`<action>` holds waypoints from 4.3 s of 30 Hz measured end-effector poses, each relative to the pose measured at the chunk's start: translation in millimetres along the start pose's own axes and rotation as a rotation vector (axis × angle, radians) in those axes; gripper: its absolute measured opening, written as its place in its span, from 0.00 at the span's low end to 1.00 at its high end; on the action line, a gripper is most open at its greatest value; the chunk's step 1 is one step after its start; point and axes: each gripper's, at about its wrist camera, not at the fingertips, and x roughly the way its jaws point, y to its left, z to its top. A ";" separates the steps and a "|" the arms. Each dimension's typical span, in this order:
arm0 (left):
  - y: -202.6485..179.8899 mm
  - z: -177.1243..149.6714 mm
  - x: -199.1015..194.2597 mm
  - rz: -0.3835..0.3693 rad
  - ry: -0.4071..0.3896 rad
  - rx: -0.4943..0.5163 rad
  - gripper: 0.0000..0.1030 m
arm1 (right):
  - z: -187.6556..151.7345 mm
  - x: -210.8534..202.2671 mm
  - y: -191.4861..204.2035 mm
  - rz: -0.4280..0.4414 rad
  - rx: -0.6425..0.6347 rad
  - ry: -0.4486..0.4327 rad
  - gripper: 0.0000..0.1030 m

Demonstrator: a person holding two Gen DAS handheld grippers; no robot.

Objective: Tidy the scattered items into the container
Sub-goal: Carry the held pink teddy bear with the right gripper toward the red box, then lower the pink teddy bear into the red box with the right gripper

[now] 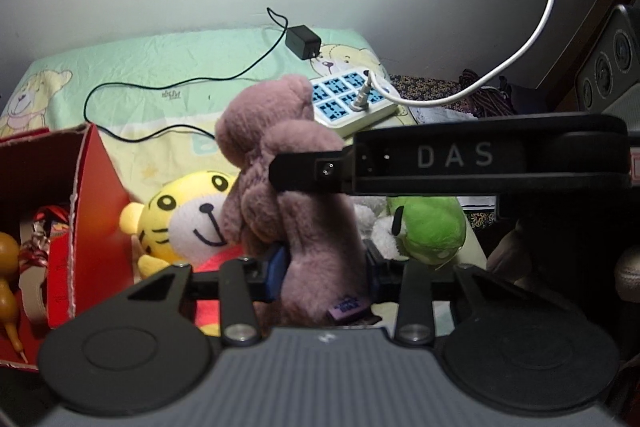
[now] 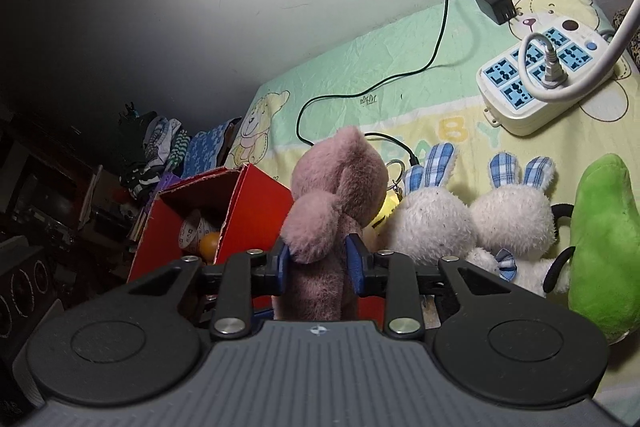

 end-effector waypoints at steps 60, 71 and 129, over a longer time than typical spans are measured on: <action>309.7 -65.4 -78.0 0.471 0.020 -0.012 0.42 | -56.5 262.2 221.7 0.244 -0.095 0.098 0.31; 312.3 -69.0 -75.3 0.433 0.043 -0.039 0.50 | -57.6 277.5 219.7 0.139 -0.096 0.173 0.34; 310.8 -57.6 -58.1 0.446 0.131 -0.137 0.61 | -53.4 269.4 201.6 0.153 0.000 0.110 0.39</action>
